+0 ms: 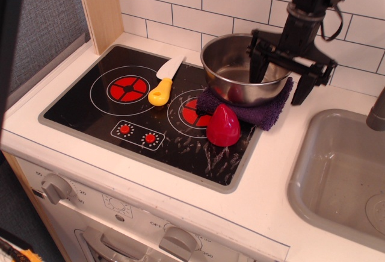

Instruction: Put the pot on the bottom left.

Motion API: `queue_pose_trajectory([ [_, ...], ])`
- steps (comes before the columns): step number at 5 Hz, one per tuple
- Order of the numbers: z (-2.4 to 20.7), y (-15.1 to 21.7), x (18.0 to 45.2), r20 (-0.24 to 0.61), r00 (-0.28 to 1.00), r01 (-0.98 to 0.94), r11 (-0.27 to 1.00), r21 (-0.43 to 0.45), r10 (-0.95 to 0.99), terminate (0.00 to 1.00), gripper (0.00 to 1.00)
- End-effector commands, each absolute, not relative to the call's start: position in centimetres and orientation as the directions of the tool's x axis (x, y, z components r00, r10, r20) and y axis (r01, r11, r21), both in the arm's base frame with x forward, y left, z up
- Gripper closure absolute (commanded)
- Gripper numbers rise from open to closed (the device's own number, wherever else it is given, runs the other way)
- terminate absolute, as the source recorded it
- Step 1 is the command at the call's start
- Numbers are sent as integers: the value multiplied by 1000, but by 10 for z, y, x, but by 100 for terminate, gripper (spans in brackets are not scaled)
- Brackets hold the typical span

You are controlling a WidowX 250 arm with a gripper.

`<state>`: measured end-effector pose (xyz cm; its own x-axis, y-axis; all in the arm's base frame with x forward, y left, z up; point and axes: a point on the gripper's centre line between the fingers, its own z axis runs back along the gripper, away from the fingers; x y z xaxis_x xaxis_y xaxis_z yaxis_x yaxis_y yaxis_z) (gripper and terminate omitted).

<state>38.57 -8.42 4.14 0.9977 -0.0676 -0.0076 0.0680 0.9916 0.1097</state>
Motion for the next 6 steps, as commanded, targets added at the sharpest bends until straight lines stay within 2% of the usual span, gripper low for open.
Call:
queue_pose_trajectory([
  [1, 64, -81, 383, 101, 992, 64, 997, 49, -69, 0, 100],
  [3, 74, -76, 382, 149, 986, 75, 997, 22, -77, 0, 100],
  [4, 89, -73, 384, 182, 977, 106, 994, 29, -109, 0, 100],
  [5, 123, -58, 383, 252, 957, 133, 989, 71, -146, 0, 100],
  [6, 143, -19, 369, 266, 958, 77, 989, 128, -109, 0, 100],
])
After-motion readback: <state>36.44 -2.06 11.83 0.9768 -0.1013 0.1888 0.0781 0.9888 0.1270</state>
